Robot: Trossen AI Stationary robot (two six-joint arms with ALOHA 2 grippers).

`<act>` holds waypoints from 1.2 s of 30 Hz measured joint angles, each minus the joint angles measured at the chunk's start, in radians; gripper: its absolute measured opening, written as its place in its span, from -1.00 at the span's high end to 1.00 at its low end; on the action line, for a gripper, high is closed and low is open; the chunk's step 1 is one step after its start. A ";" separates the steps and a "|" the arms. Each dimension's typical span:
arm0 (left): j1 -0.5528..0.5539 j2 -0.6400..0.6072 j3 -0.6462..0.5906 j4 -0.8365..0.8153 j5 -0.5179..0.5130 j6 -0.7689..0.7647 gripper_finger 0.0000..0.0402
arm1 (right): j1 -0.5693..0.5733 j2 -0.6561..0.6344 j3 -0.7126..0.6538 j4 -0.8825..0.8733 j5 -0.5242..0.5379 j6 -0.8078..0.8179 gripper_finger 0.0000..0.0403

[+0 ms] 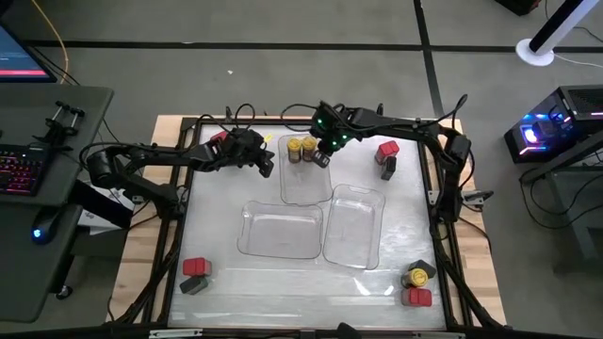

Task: Sort spices by type
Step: Put the top right yellow seasoning bottle into the top transparent bin

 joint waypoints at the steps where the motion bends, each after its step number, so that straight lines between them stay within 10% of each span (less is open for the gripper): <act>1: 0.000 0.000 0.000 0.000 -0.001 0.006 1.00 | 0.000 0.002 0.000 -0.006 0.006 -0.011 1.00; 36: -0.089 0.141 0.000 0.150 -0.108 0.077 1.00 | 0.014 0.074 0.000 0.161 0.008 -0.069 1.00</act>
